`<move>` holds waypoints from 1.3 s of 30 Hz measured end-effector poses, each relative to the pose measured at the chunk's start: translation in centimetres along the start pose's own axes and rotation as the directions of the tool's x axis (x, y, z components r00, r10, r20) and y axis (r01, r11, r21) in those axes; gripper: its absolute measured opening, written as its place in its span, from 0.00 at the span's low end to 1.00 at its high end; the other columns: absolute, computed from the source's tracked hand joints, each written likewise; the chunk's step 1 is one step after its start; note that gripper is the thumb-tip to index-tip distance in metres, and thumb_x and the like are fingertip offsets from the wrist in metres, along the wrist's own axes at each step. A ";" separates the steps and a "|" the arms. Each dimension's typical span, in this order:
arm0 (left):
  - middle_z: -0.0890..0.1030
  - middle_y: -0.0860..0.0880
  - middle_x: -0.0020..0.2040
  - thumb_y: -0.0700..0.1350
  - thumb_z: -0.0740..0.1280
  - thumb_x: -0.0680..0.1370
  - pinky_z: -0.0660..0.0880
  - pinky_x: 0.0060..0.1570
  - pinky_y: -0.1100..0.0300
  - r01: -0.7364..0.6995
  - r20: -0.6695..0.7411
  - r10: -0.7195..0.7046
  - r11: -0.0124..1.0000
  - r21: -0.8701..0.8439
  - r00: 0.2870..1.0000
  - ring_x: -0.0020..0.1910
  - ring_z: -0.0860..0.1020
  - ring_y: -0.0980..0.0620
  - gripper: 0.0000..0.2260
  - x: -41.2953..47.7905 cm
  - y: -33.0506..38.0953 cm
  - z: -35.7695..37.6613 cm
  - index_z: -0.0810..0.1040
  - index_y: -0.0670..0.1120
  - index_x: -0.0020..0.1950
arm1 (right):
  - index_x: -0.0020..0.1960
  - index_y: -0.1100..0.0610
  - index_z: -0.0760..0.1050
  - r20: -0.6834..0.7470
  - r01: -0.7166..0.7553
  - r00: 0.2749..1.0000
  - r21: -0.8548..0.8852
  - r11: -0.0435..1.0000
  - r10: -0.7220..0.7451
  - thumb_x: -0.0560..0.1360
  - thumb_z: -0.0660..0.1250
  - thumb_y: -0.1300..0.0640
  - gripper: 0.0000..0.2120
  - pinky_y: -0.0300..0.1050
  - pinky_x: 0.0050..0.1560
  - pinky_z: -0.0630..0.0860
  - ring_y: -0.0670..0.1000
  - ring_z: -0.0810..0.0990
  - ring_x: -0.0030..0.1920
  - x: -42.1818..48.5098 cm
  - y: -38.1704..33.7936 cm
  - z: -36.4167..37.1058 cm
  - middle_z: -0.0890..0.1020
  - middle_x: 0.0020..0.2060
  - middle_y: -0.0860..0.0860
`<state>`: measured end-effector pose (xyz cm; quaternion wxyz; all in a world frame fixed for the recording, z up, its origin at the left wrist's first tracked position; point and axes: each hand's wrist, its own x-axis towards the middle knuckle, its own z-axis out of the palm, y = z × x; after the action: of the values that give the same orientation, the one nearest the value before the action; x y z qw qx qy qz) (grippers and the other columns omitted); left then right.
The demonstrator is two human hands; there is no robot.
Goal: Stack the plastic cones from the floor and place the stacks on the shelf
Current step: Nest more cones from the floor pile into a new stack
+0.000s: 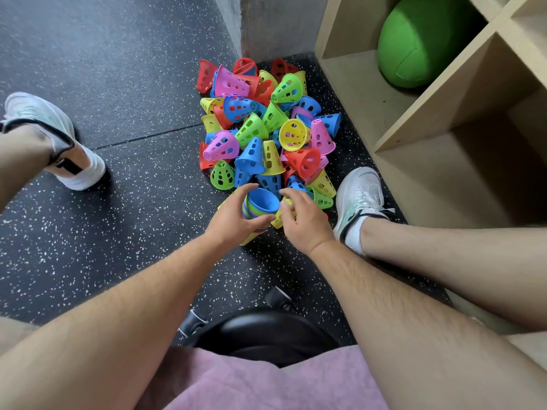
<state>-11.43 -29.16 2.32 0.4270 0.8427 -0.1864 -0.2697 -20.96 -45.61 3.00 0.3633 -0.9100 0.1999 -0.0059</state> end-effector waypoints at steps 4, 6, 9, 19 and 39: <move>0.72 0.61 0.66 0.57 0.80 0.73 0.78 0.50 0.66 0.008 0.024 -0.008 1.000 -0.015 1.000 0.52 0.78 0.67 0.36 -0.2 0.3 -0.1 0.69 0.57 0.77 | 0.65 0.54 0.73 -0.011 -0.214 0.977 -0.133 0.968 0.215 0.83 0.57 0.48 0.16 0.57 0.56 0.77 0.53 0.78 0.53 1.0 1.1 0.5 0.73 0.61 0.51; 0.72 0.61 0.65 0.57 0.80 0.72 0.78 0.57 0.60 0.008 0.019 -0.008 1.000 -0.003 1.000 0.58 0.76 0.62 0.36 -0.3 0.4 -0.1 0.68 0.57 0.77 | 0.67 0.56 0.72 0.027 -0.262 0.962 -0.191 0.946 0.272 0.83 0.59 0.47 0.18 0.56 0.57 0.77 0.54 0.78 0.54 1.3 1.3 0.8 0.71 0.63 0.52; 0.70 0.61 0.65 0.56 0.80 0.73 0.76 0.51 0.70 0.010 0.025 -0.010 1.000 -0.006 1.000 0.58 0.75 0.60 0.36 -0.3 0.3 0.0 0.68 0.56 0.77 | 0.69 0.60 0.71 0.016 -0.314 0.946 -0.198 0.929 0.323 0.83 0.60 0.48 0.20 0.52 0.58 0.76 0.54 0.78 0.55 1.5 1.3 1.4 0.70 0.64 0.53; 0.72 0.63 0.64 0.57 0.79 0.73 0.72 0.55 0.68 0.030 0.029 -0.030 1.000 -0.005 0.999 0.56 0.76 0.62 0.35 -0.2 0.1 -0.1 0.69 0.58 0.76 | 0.58 0.54 0.74 0.057 -0.284 0.954 -0.136 0.949 0.294 0.84 0.58 0.51 0.10 0.46 0.50 0.72 0.53 0.75 0.47 0.8 2.0 1.5 0.72 0.55 0.53; 0.78 0.59 0.61 0.59 0.80 0.71 0.80 0.49 0.59 0.071 0.034 -0.070 0.996 -0.051 0.997 0.52 0.82 0.61 0.35 -0.5 -0.4 -0.9 0.68 0.63 0.74 | 0.57 0.56 0.77 -0.280 -0.041 0.956 0.172 0.984 0.089 0.84 0.58 0.55 0.10 0.36 0.44 0.63 0.46 0.71 0.45 1.0 -0.8 -1.9 0.77 0.47 0.49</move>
<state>-11.27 -28.09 2.54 0.4362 0.8328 -0.1561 -0.3029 -20.05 -46.76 4.80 0.4042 -0.8594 0.2791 -0.1421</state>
